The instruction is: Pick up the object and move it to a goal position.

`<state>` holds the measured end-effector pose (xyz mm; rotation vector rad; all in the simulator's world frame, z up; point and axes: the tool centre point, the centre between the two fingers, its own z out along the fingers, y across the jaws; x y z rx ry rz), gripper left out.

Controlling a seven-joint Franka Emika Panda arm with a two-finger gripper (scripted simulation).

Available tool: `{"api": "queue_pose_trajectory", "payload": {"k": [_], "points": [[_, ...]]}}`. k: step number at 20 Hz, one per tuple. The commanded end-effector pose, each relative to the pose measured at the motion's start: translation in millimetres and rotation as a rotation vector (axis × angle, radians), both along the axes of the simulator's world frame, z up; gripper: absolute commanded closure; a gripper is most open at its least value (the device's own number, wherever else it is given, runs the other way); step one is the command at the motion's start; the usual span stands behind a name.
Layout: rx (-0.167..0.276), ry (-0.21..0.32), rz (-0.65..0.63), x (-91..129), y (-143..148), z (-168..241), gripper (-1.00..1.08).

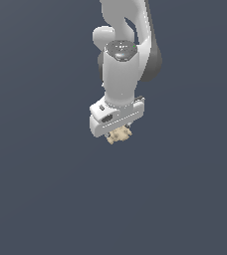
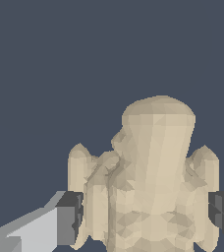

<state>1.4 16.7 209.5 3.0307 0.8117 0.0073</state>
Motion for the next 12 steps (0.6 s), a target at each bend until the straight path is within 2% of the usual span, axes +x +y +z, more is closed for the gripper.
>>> {"api": "queue_pose_trajectory", "payload": {"k": [1,12], "points": [[-0.001,0.001,0.000,-13.0,6.2,20.9,1.08],[0.000,0.002,0.000,-72.9,35.6,122.6,1.08]]}}
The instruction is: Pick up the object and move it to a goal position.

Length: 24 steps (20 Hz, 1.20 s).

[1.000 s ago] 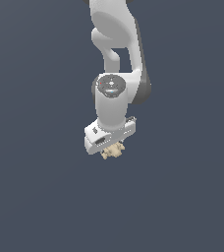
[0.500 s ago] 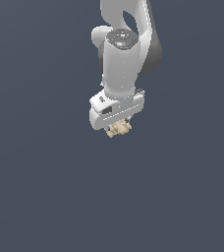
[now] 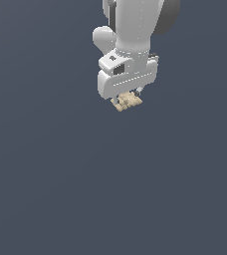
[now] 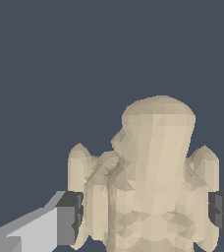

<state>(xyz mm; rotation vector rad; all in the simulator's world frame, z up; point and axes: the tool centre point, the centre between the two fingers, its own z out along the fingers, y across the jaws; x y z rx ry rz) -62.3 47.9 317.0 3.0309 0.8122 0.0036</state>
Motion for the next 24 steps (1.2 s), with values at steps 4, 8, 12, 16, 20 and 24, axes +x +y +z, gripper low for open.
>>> {"api": "queue_pose_trajectory", "payload": {"k": [4,8,12,16,20,24], "points": [[0.001,0.001,0.000,-30.9,15.5,53.6,1.08],[0.001,0.002,0.001,-49.6,25.2,87.7,1.08],[0.002,0.002,0.001,-64.4,33.2,115.9,1.08],[0.002,0.003,0.000,-74.3,38.9,136.0,1.08],[0.003,0.003,0.000,-79.7,42.1,148.0,1.08],[0.003,0.003,0.000,-81.5,43.3,152.0,1.08]]}}
